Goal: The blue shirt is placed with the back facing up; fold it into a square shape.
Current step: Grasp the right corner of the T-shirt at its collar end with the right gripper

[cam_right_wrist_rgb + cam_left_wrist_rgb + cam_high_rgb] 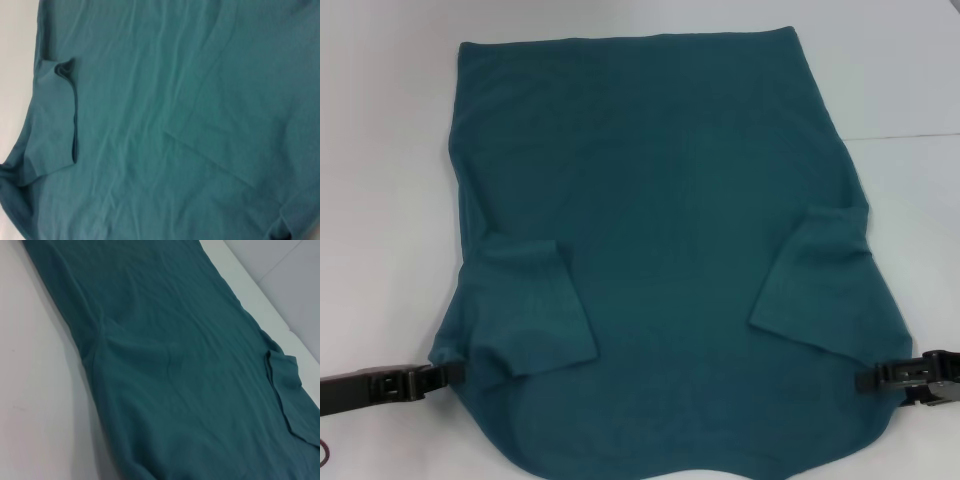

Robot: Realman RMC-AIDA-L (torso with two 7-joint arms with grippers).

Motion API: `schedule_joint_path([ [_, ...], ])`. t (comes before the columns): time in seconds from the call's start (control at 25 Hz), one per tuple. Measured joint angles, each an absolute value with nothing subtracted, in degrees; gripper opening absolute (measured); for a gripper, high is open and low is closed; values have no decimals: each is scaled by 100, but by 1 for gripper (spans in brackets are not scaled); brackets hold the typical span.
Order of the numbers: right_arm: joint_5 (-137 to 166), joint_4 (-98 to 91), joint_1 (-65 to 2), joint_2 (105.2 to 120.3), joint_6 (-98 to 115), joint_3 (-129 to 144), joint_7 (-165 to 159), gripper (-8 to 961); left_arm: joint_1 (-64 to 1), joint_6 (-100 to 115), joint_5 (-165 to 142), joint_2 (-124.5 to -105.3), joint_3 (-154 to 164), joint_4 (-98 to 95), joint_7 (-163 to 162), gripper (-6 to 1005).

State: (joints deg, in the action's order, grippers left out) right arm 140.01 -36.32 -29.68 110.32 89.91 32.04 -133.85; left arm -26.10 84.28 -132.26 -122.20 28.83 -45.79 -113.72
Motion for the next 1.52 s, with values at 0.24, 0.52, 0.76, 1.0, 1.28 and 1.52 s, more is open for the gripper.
schedule_joint_path([
  [0.24,13950,-3629,-3021,11077,9026,3185,-13373,917,-2611,8425,-13227,-12216,2883,-4579,-11373,24],
  [0.52,13612,-3629,-3054,11119,9205,3192,-13240,916,-2617,8419,-13227,-12217,2883,-4579,-11371,21],
  [0.76,13725,-3505,-3076,11112,9095,3311,-13300,916,-2619,8407,-13225,-12217,2883,-4579,-11343,22],
  [1.0,13886,-3492,-3044,11072,8976,3315,-13412,917,-2619,8382,-13220,-12219,2883,-4579,-11331,22],
  [1.28,13895,-3533,-3021,11056,8828,3252,-13497,917,-2619,8367,-13218,-12225,2882,-4579,-11329,23],
  [1.52,13865,-3503,-3039,11056,8783,3151,-13473,916,-2619,8367,-13218,-12226,2883,-4579,-11329,21],
])
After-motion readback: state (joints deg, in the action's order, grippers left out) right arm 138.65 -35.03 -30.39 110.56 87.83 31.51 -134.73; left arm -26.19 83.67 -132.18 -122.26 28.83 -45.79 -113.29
